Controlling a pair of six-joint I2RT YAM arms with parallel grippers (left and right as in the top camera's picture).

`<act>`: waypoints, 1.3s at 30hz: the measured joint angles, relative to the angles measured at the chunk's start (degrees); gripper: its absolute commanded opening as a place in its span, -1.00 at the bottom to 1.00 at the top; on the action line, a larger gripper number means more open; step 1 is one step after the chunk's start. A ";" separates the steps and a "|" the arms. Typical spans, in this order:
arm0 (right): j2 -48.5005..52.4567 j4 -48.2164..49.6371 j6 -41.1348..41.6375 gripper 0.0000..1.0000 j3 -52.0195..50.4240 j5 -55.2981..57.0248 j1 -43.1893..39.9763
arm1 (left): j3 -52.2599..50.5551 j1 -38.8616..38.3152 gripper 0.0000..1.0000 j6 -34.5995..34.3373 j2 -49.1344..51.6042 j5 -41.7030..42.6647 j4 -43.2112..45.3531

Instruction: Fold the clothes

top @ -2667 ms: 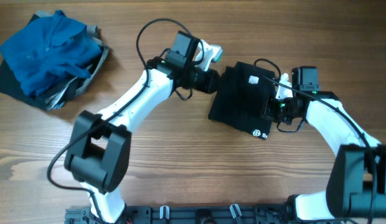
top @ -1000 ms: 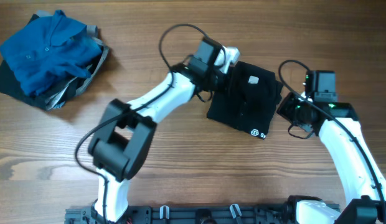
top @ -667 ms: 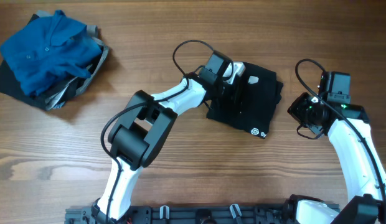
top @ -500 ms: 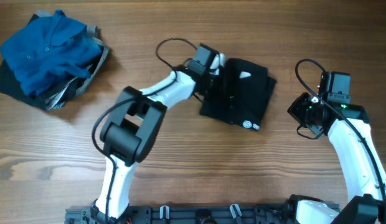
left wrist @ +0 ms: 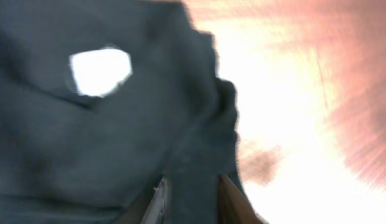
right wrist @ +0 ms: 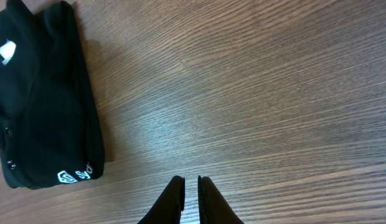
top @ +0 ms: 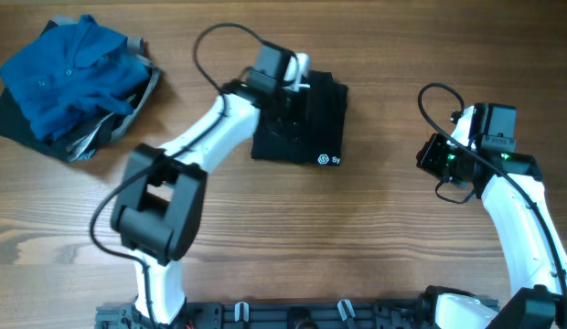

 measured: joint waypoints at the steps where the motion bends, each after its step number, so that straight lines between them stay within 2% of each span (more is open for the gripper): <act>1: 0.00 0.00 -0.02 -0.77 0.00 -0.24 0.00 | 0.00 -1.66 -0.79 0.28 1.29 -0.11 0.81; 5: 0.00 -0.02 -0.02 -0.78 0.00 -0.46 0.00 | 0.07 -5.18 -0.82 -1.70 8.15 0.79 2.25; 9: 0.00 -0.04 0.04 -0.78 0.00 -0.46 0.00 | 0.57 -6.12 -0.74 -3.26 8.24 0.66 2.32; 13: 0.00 -0.04 -0.26 -0.77 0.00 -0.63 -0.02 | 1.55 -6.86 -0.20 -3.91 6.93 0.66 -0.09; 15: 0.00 -0.07 -1.77 -0.70 0.00 -1.88 0.00 | 1.84 -4.72 -0.10 -4.11 1.88 -0.24 -2.75; 18: 0.00 0.31 -4.52 -0.60 0.00 -8.24 0.04 | 3.74 4.68 -0.09 -4.02 -8.92 -3.41 -9.88; 20: 0.00 2.01 -5.81 -0.76 0.00 -12.44 1.38 | 4.74 11.41 -0.04 -3.06 -11.08 -4.50 -15.04; 22: 0.00 4.13 -6.19 -0.80 0.00 -14.23 3.96 | 4.59 16.96 -0.02 0.35 -9.51 -4.26 -19.71; 24: 0.11 7.13 -5.75 -0.87 0.00 -15.39 7.72 | 4.46 20.59 -0.10 4.37 -6.45 -0.04 -21.97; 25: 0.42 8.63 -4.72 -0.88 -0.02 -15.67 9.22 | 4.39 21.51 -0.24 6.27 -5.18 2.95 -22.91; 26: 1.01 10.43 -3.41 -0.89 -0.02 -16.02 10.56 | 4.37 21.90 -0.51 7.85 -4.35 4.96 -24.13; 27: 2.82 13.40 -0.83 -0.89 -0.04 -16.81 12.87 | 4.09 21.97 -0.58 10.27 -2.93 7.98 -25.24; 28: 4.20 15.72 1.44 -0.89 -0.07 -17.44 14.21 | 3.72 21.66 -0.55 11.54 -2.16 9.49 -25.35; 30: 9.81 20.81 8.02 -0.87 -0.04 -18.67 17.33 | 1.81 20.70 -0.29 13.92 -0.96 11.28 -25.42; 31: 12.07 22.51 10.49 -0.87 -0.09 -18.95 18.08 | 0.72 20.17 -0.25 14.64 -0.15 11.82 -25.22; 34: 21.35 28.92 17.66 -0.90 -0.09 -21.86 18.56 | -2.51 18.97 -0.28 17.55 2.14 12.57 -24.46; 37: 26.53 28.20 23.91 -0.90 -0.09 -22.05 18.56 | -3.13 18.84 -0.31 18.67 4.96 13.07 -24.70; 39: 27.56 27.10 26.80 -0.89 -0.09 -22.32 18.14 | -3.13 18.84 -0.26 18.91 5.07 13.60 -25.75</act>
